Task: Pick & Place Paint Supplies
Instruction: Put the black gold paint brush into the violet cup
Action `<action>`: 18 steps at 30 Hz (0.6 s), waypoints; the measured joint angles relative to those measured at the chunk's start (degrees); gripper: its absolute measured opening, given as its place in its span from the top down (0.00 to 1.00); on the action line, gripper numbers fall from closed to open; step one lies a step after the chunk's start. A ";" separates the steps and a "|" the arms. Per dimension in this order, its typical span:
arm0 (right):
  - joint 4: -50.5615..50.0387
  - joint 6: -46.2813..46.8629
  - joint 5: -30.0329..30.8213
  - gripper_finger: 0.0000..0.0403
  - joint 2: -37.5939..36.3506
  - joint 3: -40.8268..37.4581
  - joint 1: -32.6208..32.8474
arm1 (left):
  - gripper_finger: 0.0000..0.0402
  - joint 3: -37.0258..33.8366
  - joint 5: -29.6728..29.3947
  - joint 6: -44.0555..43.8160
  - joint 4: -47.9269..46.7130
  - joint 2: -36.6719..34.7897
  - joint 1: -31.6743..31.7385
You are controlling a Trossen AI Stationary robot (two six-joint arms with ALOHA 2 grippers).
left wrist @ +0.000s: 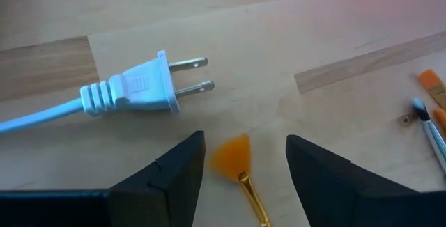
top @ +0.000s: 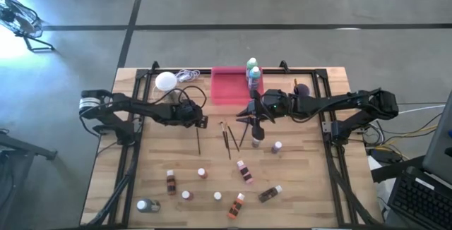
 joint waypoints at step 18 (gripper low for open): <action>0.00 0.05 0.00 0.70 0.00 0.00 0.00 | 0.49 -0.16 -0.16 -0.08 -1.24 0.02 -0.62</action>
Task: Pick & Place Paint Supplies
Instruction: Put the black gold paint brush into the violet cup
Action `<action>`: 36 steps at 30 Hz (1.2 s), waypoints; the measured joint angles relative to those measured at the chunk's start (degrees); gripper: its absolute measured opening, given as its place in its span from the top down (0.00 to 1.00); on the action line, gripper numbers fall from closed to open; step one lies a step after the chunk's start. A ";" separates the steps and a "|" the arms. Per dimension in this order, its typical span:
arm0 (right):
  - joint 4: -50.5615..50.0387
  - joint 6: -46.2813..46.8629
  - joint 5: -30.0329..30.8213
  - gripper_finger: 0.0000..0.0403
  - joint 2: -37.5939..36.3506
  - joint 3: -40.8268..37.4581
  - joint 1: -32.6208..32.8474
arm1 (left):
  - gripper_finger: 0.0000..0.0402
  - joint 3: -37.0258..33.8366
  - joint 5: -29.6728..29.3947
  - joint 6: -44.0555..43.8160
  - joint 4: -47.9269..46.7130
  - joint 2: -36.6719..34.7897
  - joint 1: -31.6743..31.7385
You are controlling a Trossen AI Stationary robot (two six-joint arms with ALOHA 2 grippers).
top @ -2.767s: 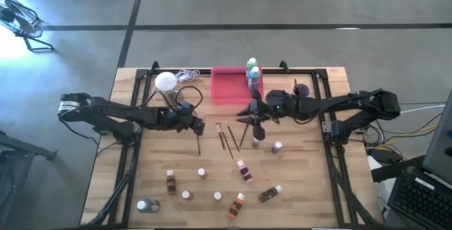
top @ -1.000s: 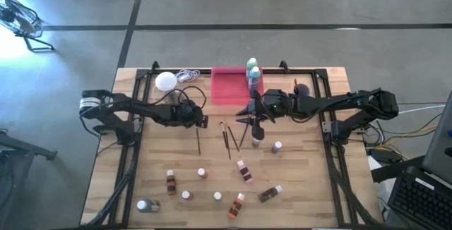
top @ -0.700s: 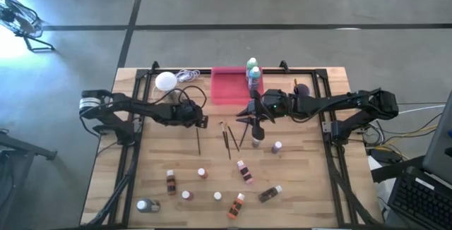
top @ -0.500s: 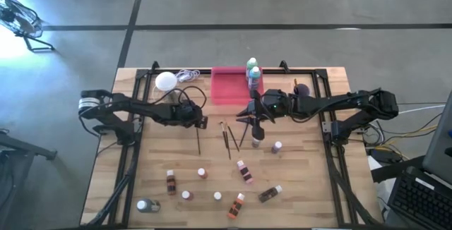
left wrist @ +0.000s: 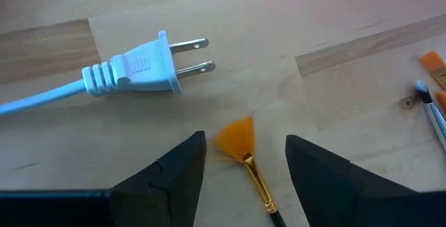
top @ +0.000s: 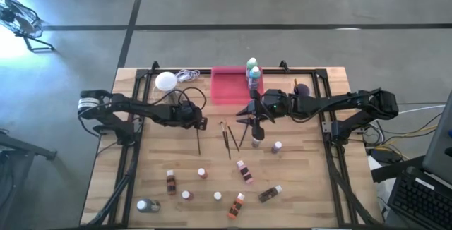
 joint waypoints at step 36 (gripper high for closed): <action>-0.39 -0.05 0.02 0.80 -0.02 0.00 -0.02 | 1.00 0.41 1.85 15.85 18.89 -7.33 0.00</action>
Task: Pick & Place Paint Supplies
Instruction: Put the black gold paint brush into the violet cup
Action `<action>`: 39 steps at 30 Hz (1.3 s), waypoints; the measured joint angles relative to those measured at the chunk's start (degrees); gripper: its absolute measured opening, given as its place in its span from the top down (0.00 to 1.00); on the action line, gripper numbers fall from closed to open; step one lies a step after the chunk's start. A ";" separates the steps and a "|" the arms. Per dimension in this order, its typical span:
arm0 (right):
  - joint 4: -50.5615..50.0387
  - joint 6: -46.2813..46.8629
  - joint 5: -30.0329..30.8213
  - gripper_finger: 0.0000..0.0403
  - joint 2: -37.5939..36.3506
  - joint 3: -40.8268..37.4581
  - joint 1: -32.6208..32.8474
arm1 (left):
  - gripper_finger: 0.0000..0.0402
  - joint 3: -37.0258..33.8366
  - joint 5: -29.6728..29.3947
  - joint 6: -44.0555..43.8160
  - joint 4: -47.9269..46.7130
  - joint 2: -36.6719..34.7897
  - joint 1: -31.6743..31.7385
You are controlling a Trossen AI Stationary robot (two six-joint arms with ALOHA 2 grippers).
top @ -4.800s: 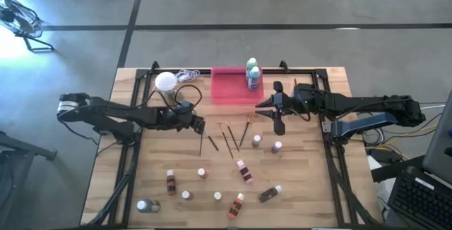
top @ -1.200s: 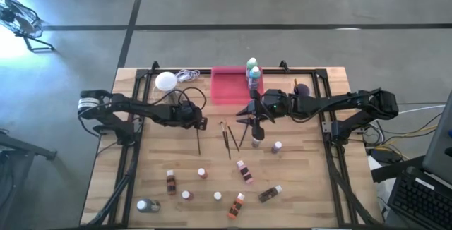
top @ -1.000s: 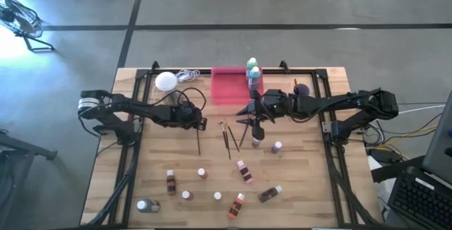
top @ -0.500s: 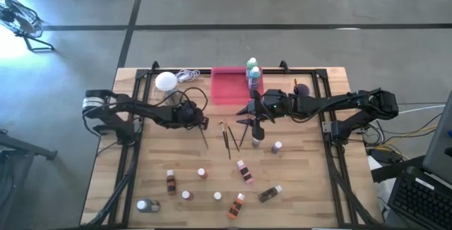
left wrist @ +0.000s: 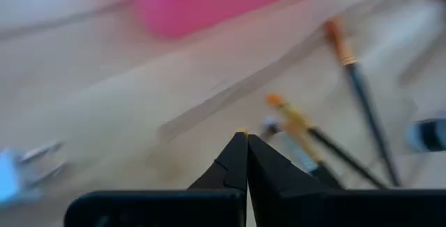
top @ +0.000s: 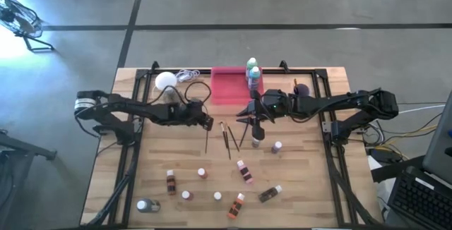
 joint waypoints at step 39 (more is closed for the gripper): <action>14.28 9.54 -1.55 0.61 0.00 0.02 0.31 | 1.00 0.21 29.67 51.23 48.45 -5.51 2.67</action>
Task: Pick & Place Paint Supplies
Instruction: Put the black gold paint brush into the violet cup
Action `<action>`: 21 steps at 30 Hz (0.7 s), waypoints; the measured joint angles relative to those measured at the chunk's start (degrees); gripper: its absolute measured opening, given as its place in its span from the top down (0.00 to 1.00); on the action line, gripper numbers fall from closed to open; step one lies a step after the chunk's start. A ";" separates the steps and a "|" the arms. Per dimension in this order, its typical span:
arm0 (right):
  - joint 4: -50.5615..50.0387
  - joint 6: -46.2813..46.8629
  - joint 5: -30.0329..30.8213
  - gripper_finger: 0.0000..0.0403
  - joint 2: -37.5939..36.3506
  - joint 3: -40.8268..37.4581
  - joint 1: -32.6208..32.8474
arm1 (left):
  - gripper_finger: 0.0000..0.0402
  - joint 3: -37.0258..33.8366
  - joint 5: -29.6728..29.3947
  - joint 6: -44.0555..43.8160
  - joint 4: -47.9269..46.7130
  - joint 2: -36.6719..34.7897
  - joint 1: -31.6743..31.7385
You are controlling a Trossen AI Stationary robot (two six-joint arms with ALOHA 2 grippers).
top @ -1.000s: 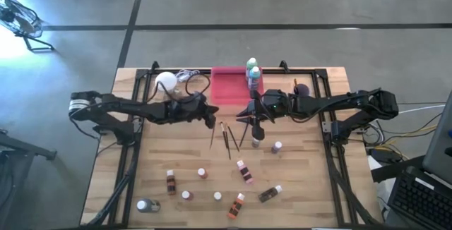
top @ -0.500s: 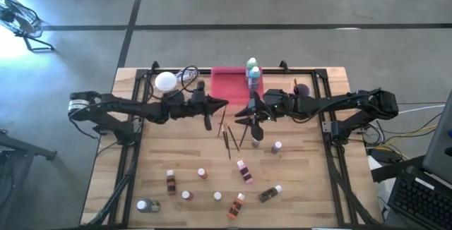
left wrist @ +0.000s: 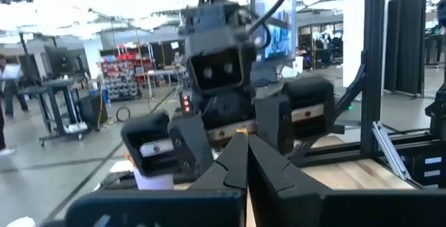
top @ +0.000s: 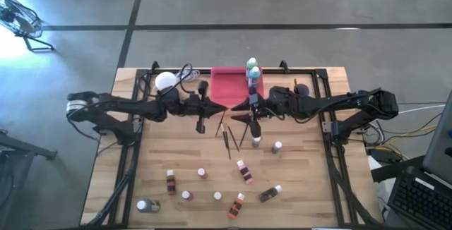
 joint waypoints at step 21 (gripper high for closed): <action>8.73 4.69 0.13 0.66 0.66 0.00 0.11 | 1.00 -0.07 1.22 2.95 1.17 0.49 -0.01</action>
